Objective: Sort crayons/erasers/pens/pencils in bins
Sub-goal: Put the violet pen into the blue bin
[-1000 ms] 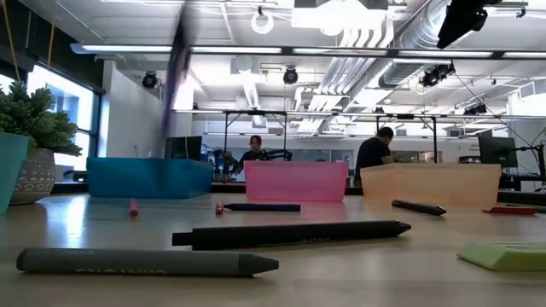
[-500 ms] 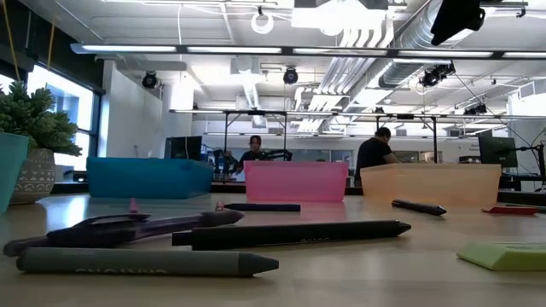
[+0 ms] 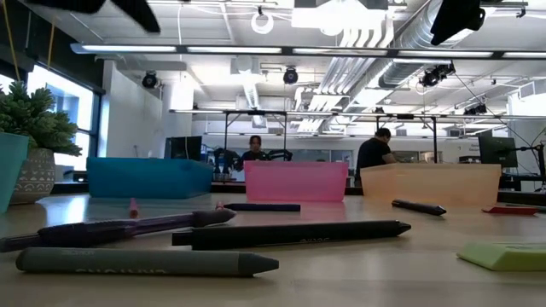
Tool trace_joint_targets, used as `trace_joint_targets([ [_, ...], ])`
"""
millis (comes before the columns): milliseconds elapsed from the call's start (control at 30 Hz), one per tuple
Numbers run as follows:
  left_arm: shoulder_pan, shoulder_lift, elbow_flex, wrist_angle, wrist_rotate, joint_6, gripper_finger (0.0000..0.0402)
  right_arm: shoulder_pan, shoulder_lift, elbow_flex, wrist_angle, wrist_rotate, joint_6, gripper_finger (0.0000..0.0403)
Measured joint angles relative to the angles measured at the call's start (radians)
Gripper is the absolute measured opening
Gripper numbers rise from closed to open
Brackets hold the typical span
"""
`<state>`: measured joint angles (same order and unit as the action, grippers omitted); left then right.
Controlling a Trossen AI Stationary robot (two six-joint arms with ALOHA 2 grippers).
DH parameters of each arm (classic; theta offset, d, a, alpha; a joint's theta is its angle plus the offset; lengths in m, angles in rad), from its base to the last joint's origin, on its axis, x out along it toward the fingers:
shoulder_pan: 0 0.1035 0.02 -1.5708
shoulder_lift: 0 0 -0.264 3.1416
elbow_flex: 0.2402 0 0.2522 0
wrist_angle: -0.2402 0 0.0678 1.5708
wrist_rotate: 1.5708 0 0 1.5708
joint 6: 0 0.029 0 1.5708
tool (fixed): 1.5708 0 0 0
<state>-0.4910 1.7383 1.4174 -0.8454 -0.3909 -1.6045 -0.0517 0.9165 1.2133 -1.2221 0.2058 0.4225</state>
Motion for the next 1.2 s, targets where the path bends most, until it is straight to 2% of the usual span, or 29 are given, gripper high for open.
trace_joint_targets([
  [200, 0.012, 0.128, 0.000, 0.068, 0.114, -0.019, 0.0152, 0.000, 0.000, 0.000, 0.000, 0.000, -0.001, 0.0149],
  [400, 0.023, 0.203, 0.000, 0.087, 0.184, -0.018, 0.0140, 0.000, 0.000, 0.000, 0.000, 0.000, -0.003, 0.0149],
  [1200, 0.048, 0.367, 0.006, 0.092, 0.248, -0.016, 0.0131, 0.000, 0.000, 0.000, 0.000, 0.000, -0.001, 0.0149],
])
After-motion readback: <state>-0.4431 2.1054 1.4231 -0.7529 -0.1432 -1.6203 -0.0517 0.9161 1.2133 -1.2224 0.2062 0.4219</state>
